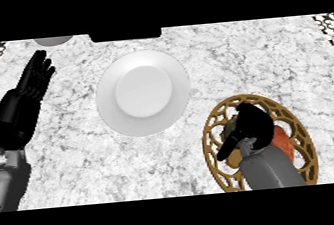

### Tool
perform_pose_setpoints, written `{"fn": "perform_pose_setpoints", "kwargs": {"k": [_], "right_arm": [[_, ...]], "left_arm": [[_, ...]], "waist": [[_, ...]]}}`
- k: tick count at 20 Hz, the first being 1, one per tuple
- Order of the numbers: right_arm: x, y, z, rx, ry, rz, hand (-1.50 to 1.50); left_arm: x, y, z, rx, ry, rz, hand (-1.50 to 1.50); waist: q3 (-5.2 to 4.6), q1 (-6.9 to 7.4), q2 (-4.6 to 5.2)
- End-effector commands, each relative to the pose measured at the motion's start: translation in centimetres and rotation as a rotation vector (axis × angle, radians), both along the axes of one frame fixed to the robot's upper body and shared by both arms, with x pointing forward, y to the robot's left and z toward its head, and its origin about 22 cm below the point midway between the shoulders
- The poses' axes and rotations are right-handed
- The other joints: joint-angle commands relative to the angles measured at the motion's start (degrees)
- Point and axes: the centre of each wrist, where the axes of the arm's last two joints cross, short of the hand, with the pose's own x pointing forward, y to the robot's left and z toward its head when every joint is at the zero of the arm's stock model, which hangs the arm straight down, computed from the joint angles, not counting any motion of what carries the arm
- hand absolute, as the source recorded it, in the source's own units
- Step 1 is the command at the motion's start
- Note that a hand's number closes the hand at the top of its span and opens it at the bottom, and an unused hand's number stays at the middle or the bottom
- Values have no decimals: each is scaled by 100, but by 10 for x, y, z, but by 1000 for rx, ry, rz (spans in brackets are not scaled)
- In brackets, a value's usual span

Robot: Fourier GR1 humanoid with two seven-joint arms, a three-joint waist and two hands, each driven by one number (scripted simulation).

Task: Pick the squash from the placemat and place it in the plate

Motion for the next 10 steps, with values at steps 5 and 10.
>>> {"fn": "perform_pose_setpoints", "kwargs": {"k": [5, 10], "right_arm": [[20, -2, 6, -256, -150, -23, 150], [51, -70, 39, -238, -196, 557, 150]], "left_arm": [[6, -7, 5, -14, 0, -6, 0], [8, -15, 12, -12, -36, -53, 0]], "waist": [[31, 16, 44], [71, 383, 244]]}}
